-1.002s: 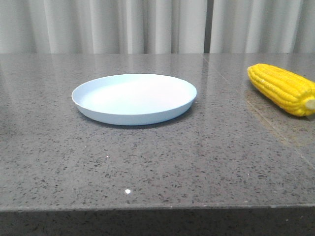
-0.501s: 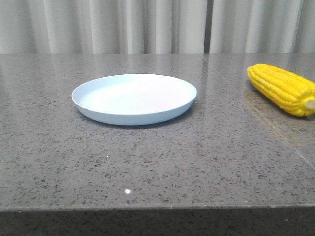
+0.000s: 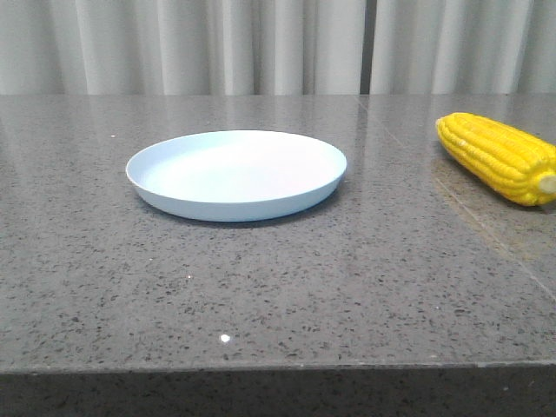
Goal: Place corn on plate with both arms
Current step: 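Release the plate and lift the left gripper away, then lower the right gripper over the yellow corn cob and grasp it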
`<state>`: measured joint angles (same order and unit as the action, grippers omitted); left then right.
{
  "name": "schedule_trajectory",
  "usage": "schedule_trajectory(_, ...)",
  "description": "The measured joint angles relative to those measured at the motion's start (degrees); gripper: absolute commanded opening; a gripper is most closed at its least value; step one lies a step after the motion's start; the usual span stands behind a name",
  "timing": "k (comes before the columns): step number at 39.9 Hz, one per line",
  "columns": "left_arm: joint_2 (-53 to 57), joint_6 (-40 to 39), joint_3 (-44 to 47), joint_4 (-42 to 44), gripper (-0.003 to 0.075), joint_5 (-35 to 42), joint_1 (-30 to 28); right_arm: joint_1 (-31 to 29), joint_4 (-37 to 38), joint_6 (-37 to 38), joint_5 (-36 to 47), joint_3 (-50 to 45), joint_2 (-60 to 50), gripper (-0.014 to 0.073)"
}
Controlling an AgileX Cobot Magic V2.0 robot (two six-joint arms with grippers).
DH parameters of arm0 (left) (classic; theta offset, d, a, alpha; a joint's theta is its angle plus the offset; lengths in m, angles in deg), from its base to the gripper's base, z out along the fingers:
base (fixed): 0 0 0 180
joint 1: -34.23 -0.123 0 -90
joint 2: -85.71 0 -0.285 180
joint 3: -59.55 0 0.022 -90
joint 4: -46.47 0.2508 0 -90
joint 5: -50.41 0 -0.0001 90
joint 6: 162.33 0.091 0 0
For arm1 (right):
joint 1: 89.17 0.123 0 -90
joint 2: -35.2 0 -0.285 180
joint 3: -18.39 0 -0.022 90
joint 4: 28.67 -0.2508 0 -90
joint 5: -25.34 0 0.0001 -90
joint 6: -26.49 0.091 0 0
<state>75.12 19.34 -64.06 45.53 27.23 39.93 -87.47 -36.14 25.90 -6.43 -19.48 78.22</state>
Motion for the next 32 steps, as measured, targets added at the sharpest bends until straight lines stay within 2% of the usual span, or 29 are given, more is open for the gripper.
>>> schedule_trajectory(9, 0.00, 0.00, 0.00, 0.04, -0.0020, 0.00, 0.00, 0.00, -0.52, 0.00, -9.03, 11.56, 19.23, 0.0624)
schedule_trajectory(14, 0.00, 0.00, 0.00, 0.04, -0.0020, 0.00, 0.00, 1.92, -1.13, 0.00, -12.12, 17.28, 29.79, 0.0624)
schedule_trajectory(20, 0.00, 0.00, 0.00, 0.13, -0.0020, 0.00, 0.00, 5.08, -1.79, 0.00, -12.99, 22.09, 40.74, 0.0624)
schedule_trajectory(27, 0.00, 0.00, 0.00, 0.13, -0.0020, 0.00, 0.00, 5.99, -3.29, 0.00, -13.09, 25.63, 50.19, 0.0623)
schedule_trajectory(32, 0.00, 0.00, 0.00, 0.13, -0.0020, 0.00, 0.00, 5.99, -3.64, 0.00, -13.09, 27.11, 54.62, 0.0564)
